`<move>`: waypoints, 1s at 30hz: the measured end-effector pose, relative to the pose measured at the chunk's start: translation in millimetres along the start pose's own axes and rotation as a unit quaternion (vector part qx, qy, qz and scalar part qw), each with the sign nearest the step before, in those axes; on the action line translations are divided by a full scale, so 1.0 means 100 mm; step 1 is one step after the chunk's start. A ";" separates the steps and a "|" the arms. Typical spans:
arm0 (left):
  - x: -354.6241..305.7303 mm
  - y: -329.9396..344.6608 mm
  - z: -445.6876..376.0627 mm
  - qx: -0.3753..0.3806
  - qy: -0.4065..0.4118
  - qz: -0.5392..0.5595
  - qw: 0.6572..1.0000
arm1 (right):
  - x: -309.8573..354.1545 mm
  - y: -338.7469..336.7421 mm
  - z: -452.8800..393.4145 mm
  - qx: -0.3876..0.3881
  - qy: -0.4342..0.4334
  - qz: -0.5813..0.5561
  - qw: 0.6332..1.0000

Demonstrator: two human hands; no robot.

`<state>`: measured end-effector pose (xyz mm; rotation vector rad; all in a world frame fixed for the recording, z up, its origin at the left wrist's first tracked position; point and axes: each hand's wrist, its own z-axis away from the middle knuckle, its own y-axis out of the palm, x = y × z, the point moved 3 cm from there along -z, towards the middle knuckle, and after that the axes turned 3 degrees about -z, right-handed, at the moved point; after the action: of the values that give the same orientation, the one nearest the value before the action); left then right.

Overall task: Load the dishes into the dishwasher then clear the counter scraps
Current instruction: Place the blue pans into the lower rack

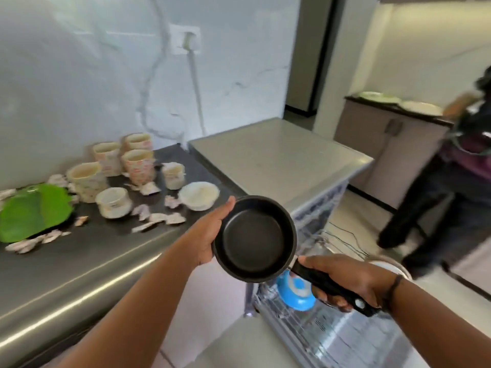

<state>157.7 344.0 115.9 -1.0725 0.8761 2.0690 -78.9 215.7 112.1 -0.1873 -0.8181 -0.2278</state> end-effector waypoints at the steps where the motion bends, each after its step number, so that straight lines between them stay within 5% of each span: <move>1: 0.04 0.29 -0.16 0.008 -0.010 -0.020 1.000 | -0.15 -0.22 0.08 -0.018 0.005 -0.016 1.000; 4: 0.21 1.15 -0.61 0.042 -0.051 -0.051 0.997 | -0.54 -0.83 0.43 -0.039 0.015 -0.080 0.996; 7: 0.42 2.01 -0.97 0.096 -0.102 -0.072 0.988 | -0.84 -1.44 0.91 0.040 -0.031 -0.174 0.983; 12: 0.68 2.95 -1.36 0.121 -0.149 -0.034 0.981 | -1.14 -2.34 1.54 0.078 -0.193 -0.366 0.907; 16: 0.81 3.42 -1.48 0.140 -0.176 0.009 0.974 | -1.26 -2.70 1.59 -0.068 -0.284 -0.411 0.864; 19: 0.88 3.66 -1.58 0.142 -0.201 -0.036 0.969 | -1.27 -2.72 1.45 -0.186 -0.314 -0.327 0.872; 25: 1.02 3.88 -1.87 0.136 -0.233 -0.103 0.957 | -1.08 -2.83 1.28 -0.346 -0.403 -0.245 0.811; 28: 0.92 3.89 -1.97 0.158 -0.246 -0.263 0.920 | -1.00 -2.99 1.17 -0.421 -0.371 -0.263 0.785; 30: 0.66 3.95 -2.05 0.159 -0.124 -0.423 0.884 | -0.91 -3.07 1.10 -0.455 -0.335 -0.234 0.791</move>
<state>-91.5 -27.6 72.0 -0.7792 0.4594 1.2319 -299.5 -39.8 142.7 -1.0276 -1.4117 -1.0789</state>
